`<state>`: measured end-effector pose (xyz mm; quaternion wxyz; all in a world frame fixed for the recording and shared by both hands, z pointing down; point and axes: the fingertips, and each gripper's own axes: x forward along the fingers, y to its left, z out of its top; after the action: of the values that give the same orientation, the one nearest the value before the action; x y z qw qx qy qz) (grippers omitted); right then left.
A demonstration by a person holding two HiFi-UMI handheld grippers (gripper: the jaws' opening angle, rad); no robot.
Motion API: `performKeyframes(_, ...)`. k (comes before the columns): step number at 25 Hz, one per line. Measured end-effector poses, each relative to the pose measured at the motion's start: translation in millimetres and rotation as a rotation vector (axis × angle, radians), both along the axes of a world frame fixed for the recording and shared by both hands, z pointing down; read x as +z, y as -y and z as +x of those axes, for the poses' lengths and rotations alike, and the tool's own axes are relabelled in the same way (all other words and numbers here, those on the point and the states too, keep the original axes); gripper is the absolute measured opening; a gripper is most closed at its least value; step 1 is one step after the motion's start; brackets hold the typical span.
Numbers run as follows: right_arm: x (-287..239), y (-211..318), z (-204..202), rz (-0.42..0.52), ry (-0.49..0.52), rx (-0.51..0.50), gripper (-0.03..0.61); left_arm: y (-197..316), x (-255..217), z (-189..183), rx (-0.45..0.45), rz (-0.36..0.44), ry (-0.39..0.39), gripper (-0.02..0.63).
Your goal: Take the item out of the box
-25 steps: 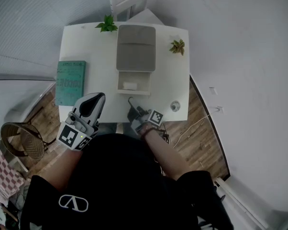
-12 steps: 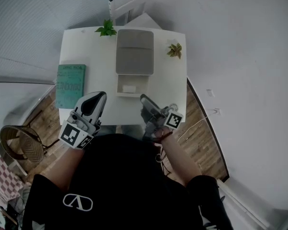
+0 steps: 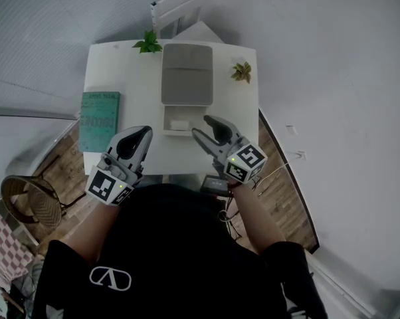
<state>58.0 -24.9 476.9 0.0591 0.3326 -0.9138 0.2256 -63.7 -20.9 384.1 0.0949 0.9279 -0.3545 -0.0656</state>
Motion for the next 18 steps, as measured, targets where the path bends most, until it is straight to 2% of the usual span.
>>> performKeyframes(5, 16, 7, -16, 0.121, -0.348, -0.157, 0.206, -2, -5, 6, 0.011, 0.038, 0.013, 0.005)
performKeyframes(8, 53, 9, -22, 0.139, -0.573, -0.298, 0.196, -2, -6, 10, 0.019, 0.035, 0.013, 0.005)
performKeyframes(10, 81, 8, -24, 0.126, -0.686, -0.398, 0.195, -2, -6, 12, 0.022, 0.032, 0.005, 0.005)
performKeyframes(14, 132, 5, -33, 0.070, -0.814, -0.567, 0.186, -3, 1, 12, 0.011, 0.020, 0.019, 0.005)
performKeyframes(18, 177, 5, -40, 0.008, -0.902, -0.702, 0.172, -7, 3, 12, 0.004, 0.007, 0.000, 0.005)
